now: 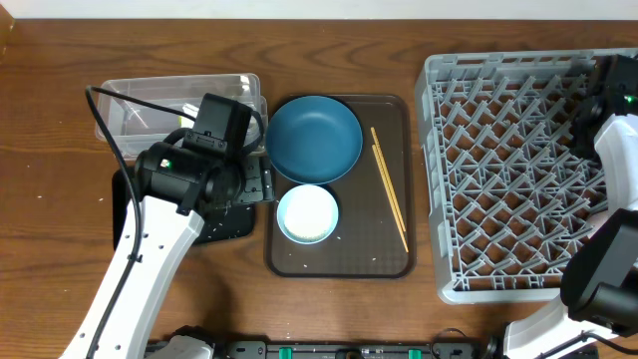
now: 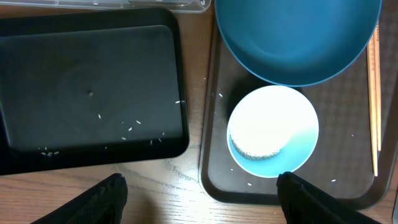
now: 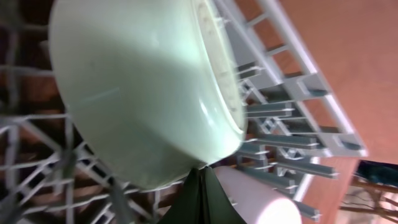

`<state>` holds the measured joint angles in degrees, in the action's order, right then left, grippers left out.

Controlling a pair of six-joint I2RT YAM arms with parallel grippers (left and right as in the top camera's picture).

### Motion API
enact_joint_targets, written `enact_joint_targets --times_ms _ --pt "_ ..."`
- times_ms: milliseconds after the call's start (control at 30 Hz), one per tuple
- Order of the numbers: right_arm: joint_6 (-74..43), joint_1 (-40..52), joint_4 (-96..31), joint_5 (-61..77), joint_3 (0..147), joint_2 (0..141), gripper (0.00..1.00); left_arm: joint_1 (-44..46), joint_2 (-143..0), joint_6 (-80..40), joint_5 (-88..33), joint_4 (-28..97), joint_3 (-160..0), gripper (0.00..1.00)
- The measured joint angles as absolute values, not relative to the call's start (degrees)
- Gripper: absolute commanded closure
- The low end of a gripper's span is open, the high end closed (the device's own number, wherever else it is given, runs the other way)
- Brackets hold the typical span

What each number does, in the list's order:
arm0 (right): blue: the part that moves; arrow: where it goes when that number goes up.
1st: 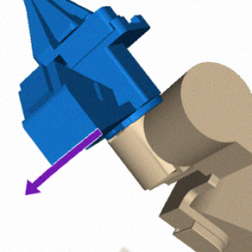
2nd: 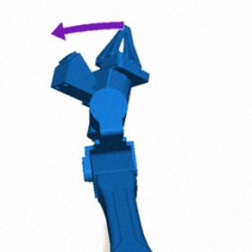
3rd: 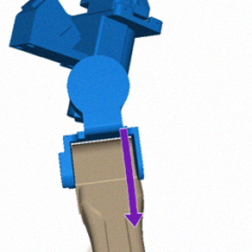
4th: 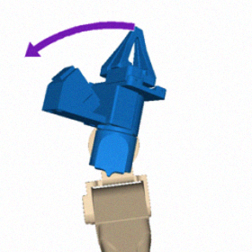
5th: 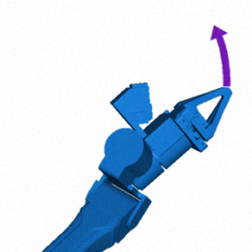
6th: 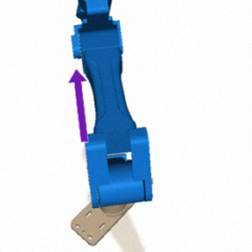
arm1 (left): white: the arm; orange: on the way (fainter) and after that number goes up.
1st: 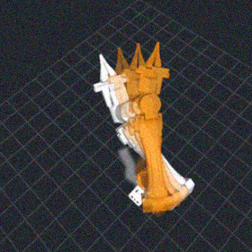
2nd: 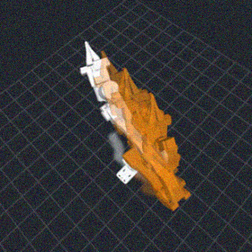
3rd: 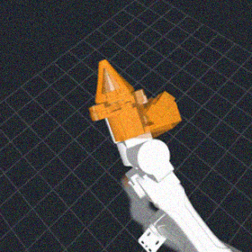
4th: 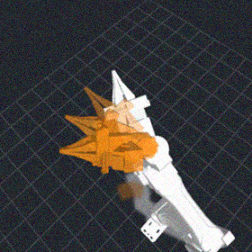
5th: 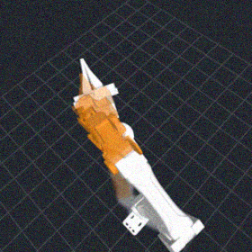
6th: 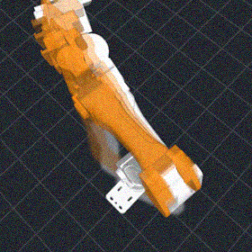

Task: Sort waste into correct bins and load items into the dishwasher rack
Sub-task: 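Tilt and press the mint green bowl upright between the rack tines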

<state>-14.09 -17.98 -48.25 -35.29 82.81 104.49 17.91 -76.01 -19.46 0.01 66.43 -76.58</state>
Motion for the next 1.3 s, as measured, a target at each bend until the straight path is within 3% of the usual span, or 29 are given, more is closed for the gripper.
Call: enact_joint_targets --times_ms 367,700,933,1300 --pt "-12.2 -16.6 -47.0 -20.5 82.8 101.2 0.99 17.9 -76.0 -19.5 0.0 66.4 -76.6 0.2" --pt "-11.5 -16.6 -45.8 -16.6 82.8 102.8 0.99 17.9 -76.0 -19.5 0.0 66.4 -76.6 0.2" --pt "-10.9 -16.6 -45.2 -19.0 82.8 105.6 0.99 17.9 -76.0 -19.5 0.0 66.4 -76.6 0.2" --pt "-15.0 -17.6 -47.7 -35.0 82.8 103.9 0.99 17.9 -76.0 -19.5 0.0 66.4 -76.6 0.2"
